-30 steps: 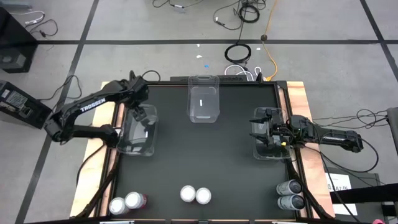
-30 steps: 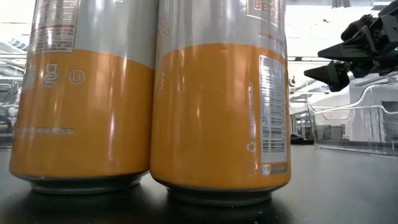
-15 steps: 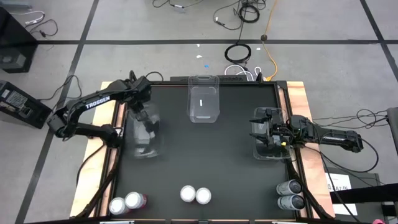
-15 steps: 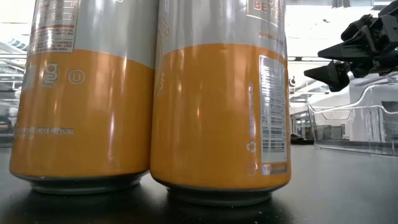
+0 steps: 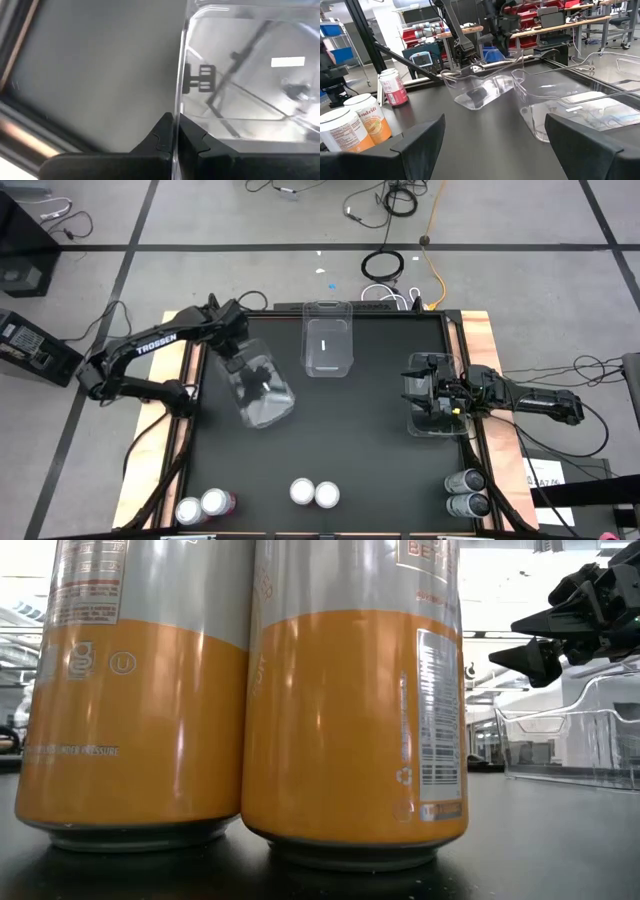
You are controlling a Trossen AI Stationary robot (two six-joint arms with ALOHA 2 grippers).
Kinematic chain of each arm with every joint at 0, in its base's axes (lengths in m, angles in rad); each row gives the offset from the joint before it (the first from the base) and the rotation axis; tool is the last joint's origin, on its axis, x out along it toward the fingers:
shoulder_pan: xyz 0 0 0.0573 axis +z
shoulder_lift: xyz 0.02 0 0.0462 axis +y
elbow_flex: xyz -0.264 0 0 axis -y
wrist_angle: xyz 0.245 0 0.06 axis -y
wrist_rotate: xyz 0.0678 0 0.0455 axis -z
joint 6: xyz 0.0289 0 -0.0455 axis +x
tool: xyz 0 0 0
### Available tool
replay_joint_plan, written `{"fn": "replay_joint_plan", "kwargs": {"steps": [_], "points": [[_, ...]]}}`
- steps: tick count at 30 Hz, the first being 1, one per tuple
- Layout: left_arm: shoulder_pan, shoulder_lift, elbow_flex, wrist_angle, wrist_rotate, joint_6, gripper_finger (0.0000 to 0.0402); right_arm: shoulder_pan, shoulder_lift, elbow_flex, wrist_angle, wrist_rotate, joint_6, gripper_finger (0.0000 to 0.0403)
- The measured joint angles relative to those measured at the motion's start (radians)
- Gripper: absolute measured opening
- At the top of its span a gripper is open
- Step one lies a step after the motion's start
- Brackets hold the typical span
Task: Sort soda cans
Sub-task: Move the left transparent bin
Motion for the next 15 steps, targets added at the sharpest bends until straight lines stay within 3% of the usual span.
{"fn": "replay_joint_plan", "kwargs": {"steps": [15], "points": [[-0.173,0.052,0.127,0.029,0.080,0.298,0.0008,0.000,0.000,0.000,0.000,0.000,0.000,0.0336]]}}
